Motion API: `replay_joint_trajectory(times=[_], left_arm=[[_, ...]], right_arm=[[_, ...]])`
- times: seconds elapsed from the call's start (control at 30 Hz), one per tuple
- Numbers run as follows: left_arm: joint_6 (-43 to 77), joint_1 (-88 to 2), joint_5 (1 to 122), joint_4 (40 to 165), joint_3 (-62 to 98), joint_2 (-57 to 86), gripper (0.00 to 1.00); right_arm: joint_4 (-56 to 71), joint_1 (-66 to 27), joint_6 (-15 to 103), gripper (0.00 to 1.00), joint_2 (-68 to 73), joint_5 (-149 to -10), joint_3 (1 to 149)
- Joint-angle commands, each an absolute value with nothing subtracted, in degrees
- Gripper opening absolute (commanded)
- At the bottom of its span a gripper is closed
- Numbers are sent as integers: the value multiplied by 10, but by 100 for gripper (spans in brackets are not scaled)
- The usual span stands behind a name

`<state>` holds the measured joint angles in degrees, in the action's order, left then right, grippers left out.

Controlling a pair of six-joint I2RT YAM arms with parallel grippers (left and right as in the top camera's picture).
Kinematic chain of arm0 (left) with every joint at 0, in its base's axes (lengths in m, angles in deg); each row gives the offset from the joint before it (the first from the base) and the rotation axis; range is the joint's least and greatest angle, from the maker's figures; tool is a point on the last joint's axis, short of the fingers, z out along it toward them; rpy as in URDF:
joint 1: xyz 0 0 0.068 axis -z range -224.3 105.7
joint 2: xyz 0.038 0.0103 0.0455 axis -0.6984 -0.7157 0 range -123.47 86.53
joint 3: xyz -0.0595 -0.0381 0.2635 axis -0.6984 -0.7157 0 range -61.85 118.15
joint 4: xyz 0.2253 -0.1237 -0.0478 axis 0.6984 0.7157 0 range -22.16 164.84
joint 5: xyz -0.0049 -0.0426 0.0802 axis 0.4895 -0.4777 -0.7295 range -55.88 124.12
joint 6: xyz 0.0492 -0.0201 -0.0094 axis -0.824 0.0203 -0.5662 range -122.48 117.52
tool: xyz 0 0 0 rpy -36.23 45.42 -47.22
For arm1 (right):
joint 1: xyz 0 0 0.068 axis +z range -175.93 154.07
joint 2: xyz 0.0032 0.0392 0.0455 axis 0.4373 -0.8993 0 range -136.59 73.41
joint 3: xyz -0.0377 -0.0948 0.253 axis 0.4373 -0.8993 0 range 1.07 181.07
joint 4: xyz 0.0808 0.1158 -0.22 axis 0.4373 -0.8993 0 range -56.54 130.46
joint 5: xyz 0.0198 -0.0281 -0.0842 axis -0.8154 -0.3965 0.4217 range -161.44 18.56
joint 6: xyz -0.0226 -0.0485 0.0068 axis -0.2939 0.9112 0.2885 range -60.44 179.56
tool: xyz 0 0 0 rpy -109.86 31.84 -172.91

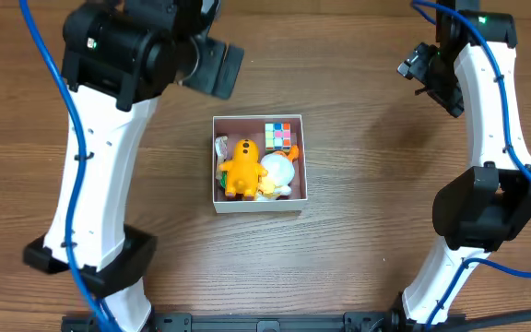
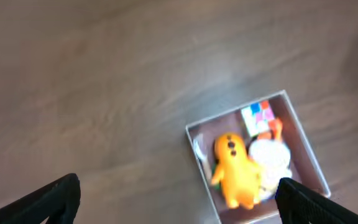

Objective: Pack container

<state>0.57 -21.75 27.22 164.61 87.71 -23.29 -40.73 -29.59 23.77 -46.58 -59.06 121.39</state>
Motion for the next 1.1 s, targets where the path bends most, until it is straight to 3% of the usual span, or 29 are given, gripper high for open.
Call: replay_joint_trajectory(times=[0.0,0.2,0.3,0.7,0.9,1.07], left_arm=[[30,-215,276,1646,796,-168,100],[109,-214,269,1619,685,-98,100],[225,-215,234,1646,672,-98,100],[66,-215,241,1625,602,-98,100],[-141,-218,334,1334,452,-70,100],[-166,-252,354,1118,244,65,100]], right_arm=[[-406,-297,236,100,-455,-586,1214],[-406,-297,236,100,-455,-586,1214],[-406,-297,236,100,-455,-586,1214],[-406,-297,236,100,-455,-586,1214],[-406,-297,236,100,-455,-586,1214],[-406,-297,236,100,-455,-586,1214]])
